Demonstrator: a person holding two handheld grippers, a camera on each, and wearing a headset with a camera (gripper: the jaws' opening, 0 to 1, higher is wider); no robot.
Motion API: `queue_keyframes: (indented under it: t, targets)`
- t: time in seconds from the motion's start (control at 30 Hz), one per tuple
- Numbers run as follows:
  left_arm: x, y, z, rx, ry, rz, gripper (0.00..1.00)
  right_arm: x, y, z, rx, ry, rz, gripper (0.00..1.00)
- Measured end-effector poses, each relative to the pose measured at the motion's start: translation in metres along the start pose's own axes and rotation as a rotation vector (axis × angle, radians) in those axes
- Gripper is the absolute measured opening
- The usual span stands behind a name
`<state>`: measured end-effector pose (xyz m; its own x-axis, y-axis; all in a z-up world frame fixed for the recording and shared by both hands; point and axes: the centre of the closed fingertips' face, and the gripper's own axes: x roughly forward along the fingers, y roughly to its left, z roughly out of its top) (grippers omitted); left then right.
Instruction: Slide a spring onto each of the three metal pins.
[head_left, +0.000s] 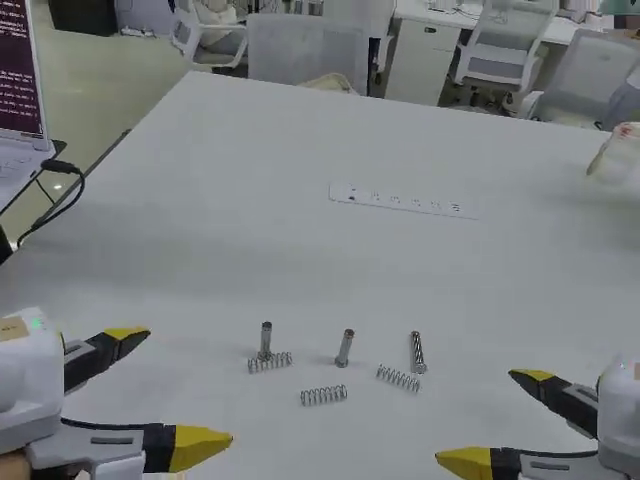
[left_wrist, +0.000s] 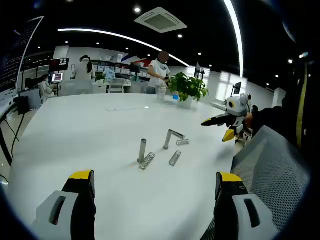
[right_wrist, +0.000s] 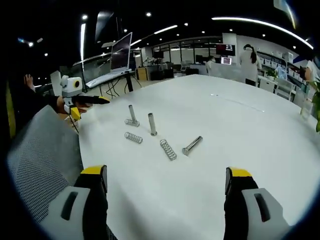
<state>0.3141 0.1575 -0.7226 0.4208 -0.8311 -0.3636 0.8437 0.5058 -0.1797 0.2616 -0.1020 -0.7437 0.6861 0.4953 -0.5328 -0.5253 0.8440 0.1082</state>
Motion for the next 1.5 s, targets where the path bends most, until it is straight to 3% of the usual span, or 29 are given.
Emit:
queue_keyframes:
  t: [1.5]
  targets:
    - [0.002,-0.0033,-0.0026,-0.001,0.002,-0.009,0.98,-0.0034,-0.0013,0.0004,0.01,0.012,-0.006,0.9]
